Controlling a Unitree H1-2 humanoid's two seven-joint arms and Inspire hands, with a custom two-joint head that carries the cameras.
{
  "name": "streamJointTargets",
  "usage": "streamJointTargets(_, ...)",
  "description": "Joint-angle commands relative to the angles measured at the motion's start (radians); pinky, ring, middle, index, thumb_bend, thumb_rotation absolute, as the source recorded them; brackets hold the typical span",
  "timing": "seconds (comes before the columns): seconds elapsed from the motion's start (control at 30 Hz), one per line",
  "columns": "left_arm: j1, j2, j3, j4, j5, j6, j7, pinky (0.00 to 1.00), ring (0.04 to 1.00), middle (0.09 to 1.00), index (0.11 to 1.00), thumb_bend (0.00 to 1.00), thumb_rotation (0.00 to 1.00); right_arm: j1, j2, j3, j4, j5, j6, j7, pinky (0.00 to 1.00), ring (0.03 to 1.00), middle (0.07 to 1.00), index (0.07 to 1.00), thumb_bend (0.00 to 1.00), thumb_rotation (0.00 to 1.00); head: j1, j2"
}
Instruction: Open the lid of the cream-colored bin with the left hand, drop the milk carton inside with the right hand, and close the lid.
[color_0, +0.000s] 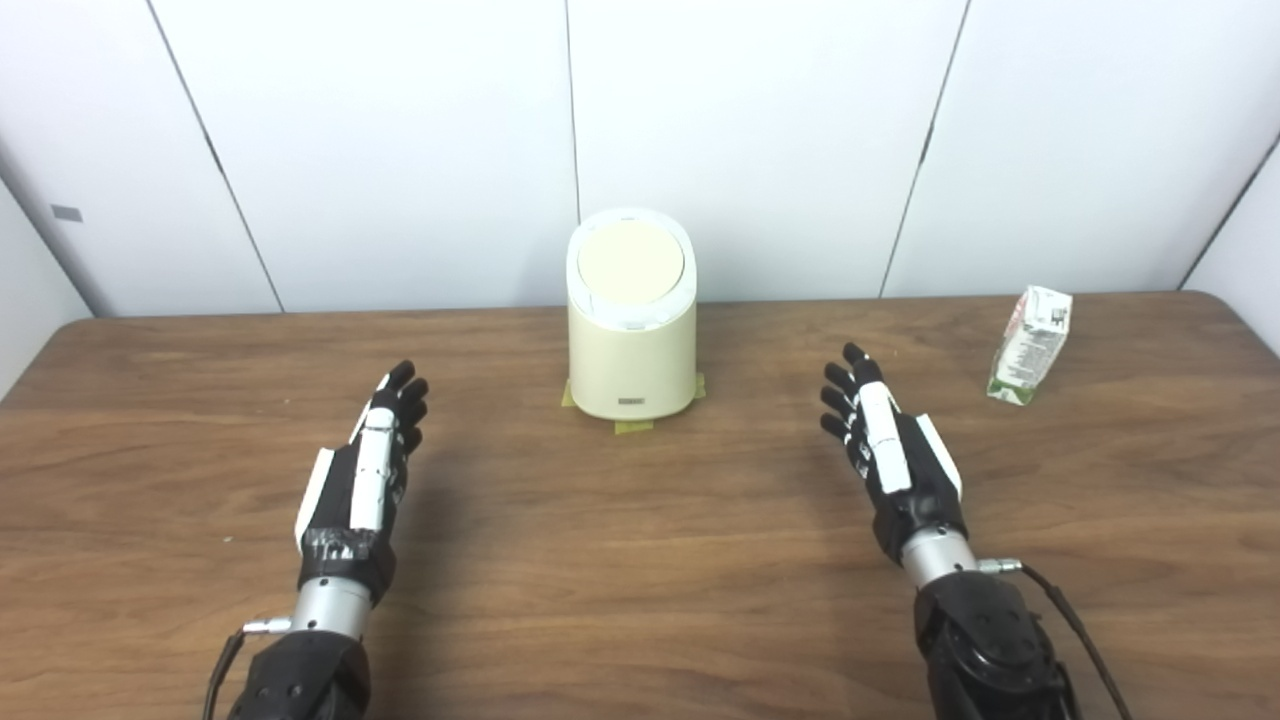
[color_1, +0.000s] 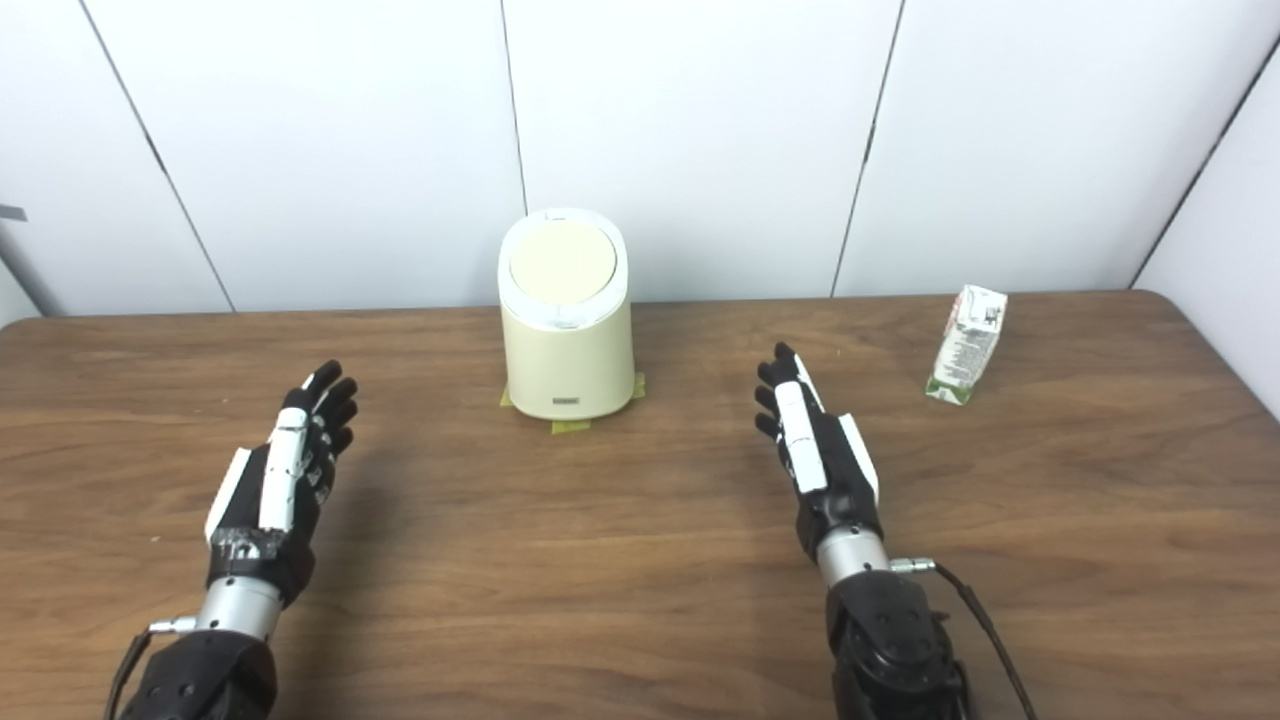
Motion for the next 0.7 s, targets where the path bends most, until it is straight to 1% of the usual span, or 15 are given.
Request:
streamJointTargets(0.0,-0.026,0.001,0.0,-0.026,-0.002,-0.034,-0.004,1.0,0.97,0.955,0.976,0.38,1.0,-0.038,0.006,-0.005,-0.023,0.005,-0.046,-0.002,0.91,0.93,0.938,0.967,0.58,1.0,-0.001,0.0)
streamJointTargets(0.17,-0.026,0.006,-0.001,-0.025,0.0,-0.024,-0.007,1.0,0.972,0.958,0.981,0.39,1.0,-0.037,0.003,-0.002,-0.017,0.0,-0.058,-0.001,0.91,0.927,0.938,0.968,0.59,1.0,0.013,-0.015)
streamJointTargets(0.23,-0.025,0.011,-0.004,-0.026,-0.004,-0.019,-0.015,1.0,0.981,0.967,0.988,0.39,0.99,-0.036,0.003,-0.002,-0.015,0.002,-0.062,-0.001,0.91,0.928,0.939,0.968,0.59,1.0,0.013,-0.015)
streamJointTargets(0.3,-0.023,0.013,-0.006,-0.032,-0.009,-0.014,-0.021,1.0,0.984,0.978,0.994,0.42,0.93,-0.034,0.003,-0.005,-0.016,0.005,-0.061,0.0,0.92,0.93,0.939,0.969,0.59,1.0,0.015,-0.036)
streamJointTargets(0.33,-0.021,0.013,-0.008,-0.039,-0.008,-0.009,-0.022,1.0,0.984,0.98,0.995,0.42,0.92,-0.03,0.004,-0.005,-0.02,0.006,-0.059,-0.001,0.92,0.93,0.939,0.969,0.59,1.0,0.014,-0.049)
streamJointTargets(0.37,-0.019,0.013,-0.01,-0.044,-0.005,-0.007,-0.023,1.0,0.984,0.983,0.998,0.43,0.88,-0.026,0.005,-0.004,-0.023,0.005,-0.059,-0.001,0.91,0.928,0.938,0.969,0.59,1.0,0.013,-0.066)
streamJointTargets(0.4,-0.018,0.013,-0.012,-0.047,-0.003,-0.006,-0.023,1.0,0.983,0.984,0.999,0.43,0.86,-0.022,0.005,-0.004,-0.026,0.005,-0.059,-0.001,0.91,0.928,0.938,0.969,0.59,1.0,0.013,-0.066)
streamJointTargets(0.43,-0.02,0.014,-0.017,-0.055,0.008,0.005,-0.021,1.0,0.982,0.984,1.0,0.44,0.84,-0.016,0.003,-0.002,-0.026,0.007,-0.066,0.004,0.91,0.929,0.938,0.969,0.6,1.0,0.014,-0.091)
streamJointTargets(0.47,-0.024,0.015,-0.021,-0.063,0.017,0.016,-0.018,1.0,0.979,0.979,1.0,0.46,0.8,-0.011,0.001,0.0,-0.025,0.008,-0.075,0.007,0.92,0.937,0.944,0.975,0.59,1.0,0.015,-0.101)
streamJointTargets(0.5,-0.027,0.016,-0.024,-0.069,0.023,0.025,-0.016,1.0,0.981,0.978,1.0,0.47,0.77,-0.007,-0.001,0.001,-0.024,0.008,-0.081,0.01,0.92,0.938,0.945,0.977,0.59,1.0,0.015,-0.101)
streamJointTargets(0.53,-0.037,0.02,-0.03,-0.073,0.038,0.035,-0.012,1.0,0.982,0.977,1.0,0.47,0.75,0.0,-0.003,0.001,-0.024,0.01,-0.088,0.014,0.92,0.939,0.946,0.978,0.58,1.0,0.016,-0.116)
streamJointTargets(0.57,-0.046,0.025,-0.037,-0.075,0.055,0.041,-0.01,0.99,0.978,0.971,1.0,0.48,0.7,0.007,-0.006,0.002,-0.024,0.013,-0.095,0.018,0.92,0.945,0.951,0.984,0.59,1.0,0.015,-0.13)
streamJointTargets(0.6,-0.052,0.028,-0.042,-0.076,0.067,0.045,-0.008,0.97,0.971,0.966,1.0,0.49,0.67,0.011,-0.008,0.002,-0.023,0.015,-0.1,0.022,0.92,0.949,0.956,0.988,0.59,1.0,0.015,-0.13)
streamJointTargets(0.63,-0.067,0.031,-0.049,-0.08,0.086,0.064,-0.005,0.96,0.967,0.963,1.0,0.49,0.66,0.015,-0.014,0.002,-0.016,0.018,-0.114,0.029,0.92,0.952,0.959,0.991,0.59,1.0,0.018,-0.142)
streamJointTargets(0.67,-0.083,0.033,-0.057,-0.085,0.102,0.082,-0.002,0.94,0.962,0.959,0.998,0.52,0.61,0.018,-0.02,0.002,-0.01,0.02,-0.125,0.035,0.92,0.958,0.963,0.996,0.58,1.0,0.022,-0.15)
